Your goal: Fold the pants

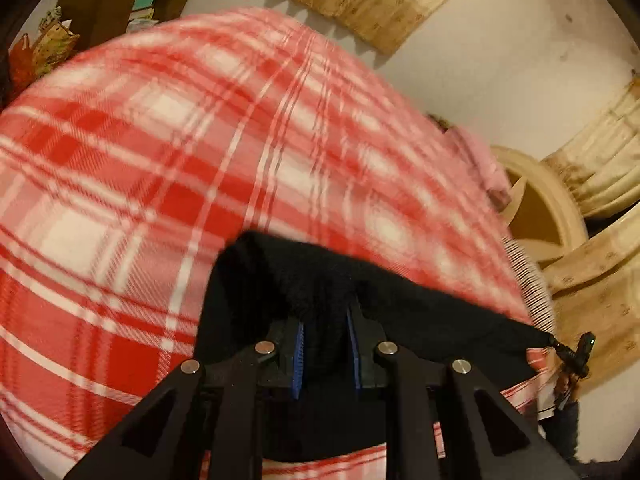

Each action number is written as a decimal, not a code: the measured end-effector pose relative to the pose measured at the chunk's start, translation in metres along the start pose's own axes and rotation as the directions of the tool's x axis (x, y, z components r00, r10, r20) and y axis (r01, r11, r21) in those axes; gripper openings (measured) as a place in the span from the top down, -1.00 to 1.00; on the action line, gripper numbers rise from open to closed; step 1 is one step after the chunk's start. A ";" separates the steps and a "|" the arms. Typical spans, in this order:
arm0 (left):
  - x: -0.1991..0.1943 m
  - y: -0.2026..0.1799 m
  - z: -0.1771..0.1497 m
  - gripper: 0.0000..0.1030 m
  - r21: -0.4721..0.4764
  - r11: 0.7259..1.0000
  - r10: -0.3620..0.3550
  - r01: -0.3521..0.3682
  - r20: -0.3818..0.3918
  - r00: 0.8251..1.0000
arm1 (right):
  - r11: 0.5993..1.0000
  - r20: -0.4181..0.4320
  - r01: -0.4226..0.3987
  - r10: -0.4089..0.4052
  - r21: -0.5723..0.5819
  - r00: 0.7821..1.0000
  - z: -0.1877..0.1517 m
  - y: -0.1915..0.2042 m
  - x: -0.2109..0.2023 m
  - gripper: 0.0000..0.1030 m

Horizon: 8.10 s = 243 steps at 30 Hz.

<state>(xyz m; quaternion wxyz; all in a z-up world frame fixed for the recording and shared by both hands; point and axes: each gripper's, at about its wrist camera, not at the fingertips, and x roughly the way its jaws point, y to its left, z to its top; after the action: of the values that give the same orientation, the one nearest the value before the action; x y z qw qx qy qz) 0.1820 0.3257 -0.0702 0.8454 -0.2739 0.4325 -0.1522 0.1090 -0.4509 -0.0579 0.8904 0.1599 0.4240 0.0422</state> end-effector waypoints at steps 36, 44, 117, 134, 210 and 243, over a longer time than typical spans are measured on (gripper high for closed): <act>-0.027 0.058 -0.065 0.65 -0.085 0.995 -0.052 0.053 0.020 0.998 | 0.999 -0.055 0.043 -0.041 0.031 0.998 -0.039 -0.041 0.001 0.87; -0.029 0.062 -0.071 0.65 -0.082 0.994 -0.064 0.067 0.041 0.997 | 0.998 0.061 -0.063 0.062 0.020 0.996 -0.038 -0.031 -0.037 0.87; 0.046 -0.069 -0.137 -0.30 0.229 0.965 0.124 -0.126 0.025 0.992 | 0.970 -0.066 0.106 -0.094 0.218 0.993 -0.079 0.005 -0.018 0.16; 0.041 -0.065 -0.134 -0.30 0.209 0.970 0.121 -0.126 0.037 0.992 | 0.965 -0.024 0.125 -0.123 0.229 0.992 -0.083 0.001 -0.021 0.89; 0.010 0.021 -0.044 0.66 0.075 0.963 0.215 -0.260 0.373 0.903 | 0.797 -0.547 -0.598 0.465 -0.083 0.696 -0.030 0.444 0.287 0.78; 0.047 -0.003 -0.076 -0.26 0.126 0.795 0.516 -0.593 0.374 0.771 | 0.608 -0.430 -0.514 0.294 -0.605 0.854 -0.164 0.506 0.241 -0.26</act>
<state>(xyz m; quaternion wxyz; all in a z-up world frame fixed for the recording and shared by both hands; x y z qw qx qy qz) 0.1469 0.2748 -0.1351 0.9372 -0.0511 0.3296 0.1020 0.1672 0.1191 -0.1705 0.7775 -0.1056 0.4519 0.4244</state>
